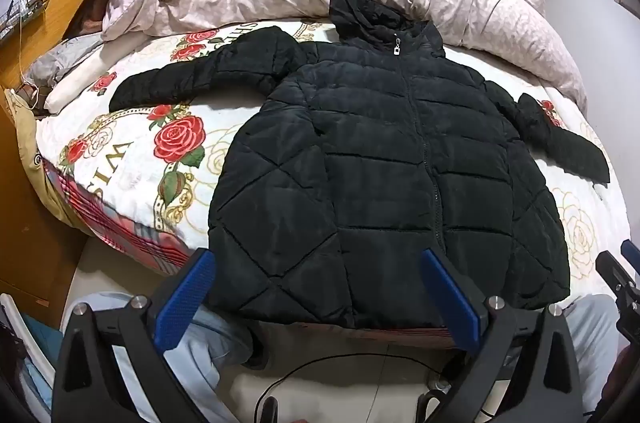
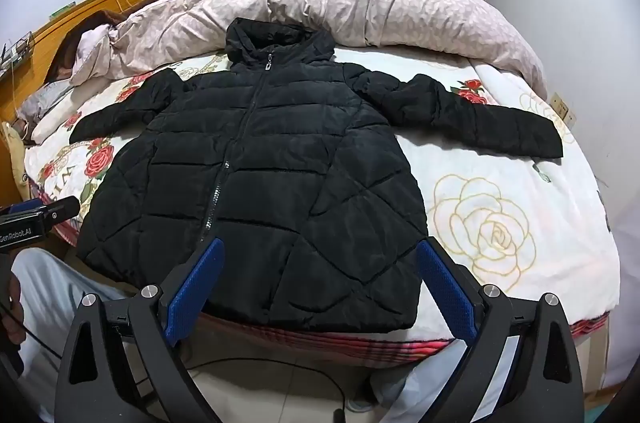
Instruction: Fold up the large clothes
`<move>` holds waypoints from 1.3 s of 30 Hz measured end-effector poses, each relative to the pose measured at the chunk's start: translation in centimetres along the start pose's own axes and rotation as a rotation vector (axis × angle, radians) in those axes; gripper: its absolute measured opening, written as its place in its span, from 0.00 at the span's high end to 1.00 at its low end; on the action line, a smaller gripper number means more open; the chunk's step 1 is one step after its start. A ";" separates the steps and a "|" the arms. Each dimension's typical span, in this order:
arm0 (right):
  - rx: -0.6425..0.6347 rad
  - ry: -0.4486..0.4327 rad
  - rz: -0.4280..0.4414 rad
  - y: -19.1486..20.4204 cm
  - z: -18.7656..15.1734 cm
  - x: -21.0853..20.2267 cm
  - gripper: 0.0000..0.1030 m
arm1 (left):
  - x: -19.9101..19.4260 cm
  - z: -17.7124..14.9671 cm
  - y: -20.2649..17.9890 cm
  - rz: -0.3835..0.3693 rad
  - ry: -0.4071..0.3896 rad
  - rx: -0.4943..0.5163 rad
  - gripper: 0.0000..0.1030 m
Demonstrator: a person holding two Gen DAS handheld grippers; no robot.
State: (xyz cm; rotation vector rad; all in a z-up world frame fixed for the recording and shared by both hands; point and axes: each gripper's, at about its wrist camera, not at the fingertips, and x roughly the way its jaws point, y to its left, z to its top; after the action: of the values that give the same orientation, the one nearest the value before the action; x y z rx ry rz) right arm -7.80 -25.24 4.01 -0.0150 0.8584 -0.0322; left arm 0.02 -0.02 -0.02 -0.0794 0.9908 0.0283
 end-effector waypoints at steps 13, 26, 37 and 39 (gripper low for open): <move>0.008 0.005 0.009 -0.2 0.4 -0.1 0.06 | -0.1 0.0 0.1 0.000 0.000 -0.006 0.00; 0.007 0.003 0.012 0.0 0.0 0.1 0.06 | 0.0 -0.2 -0.1 0.001 0.003 -0.004 0.00; 0.007 -0.004 0.018 0.2 0.0 0.1 0.06 | -0.4 -0.2 0.2 -0.002 -0.003 -0.006 0.00; 0.005 -0.004 0.016 0.2 -0.1 0.0 0.06 | -0.2 0.0 0.1 0.000 0.000 -0.005 0.00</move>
State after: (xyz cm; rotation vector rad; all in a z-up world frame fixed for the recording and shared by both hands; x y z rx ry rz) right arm -7.81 -25.03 3.95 -0.0031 0.8542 -0.0190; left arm -0.13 0.08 0.15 -0.0843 0.9907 0.0311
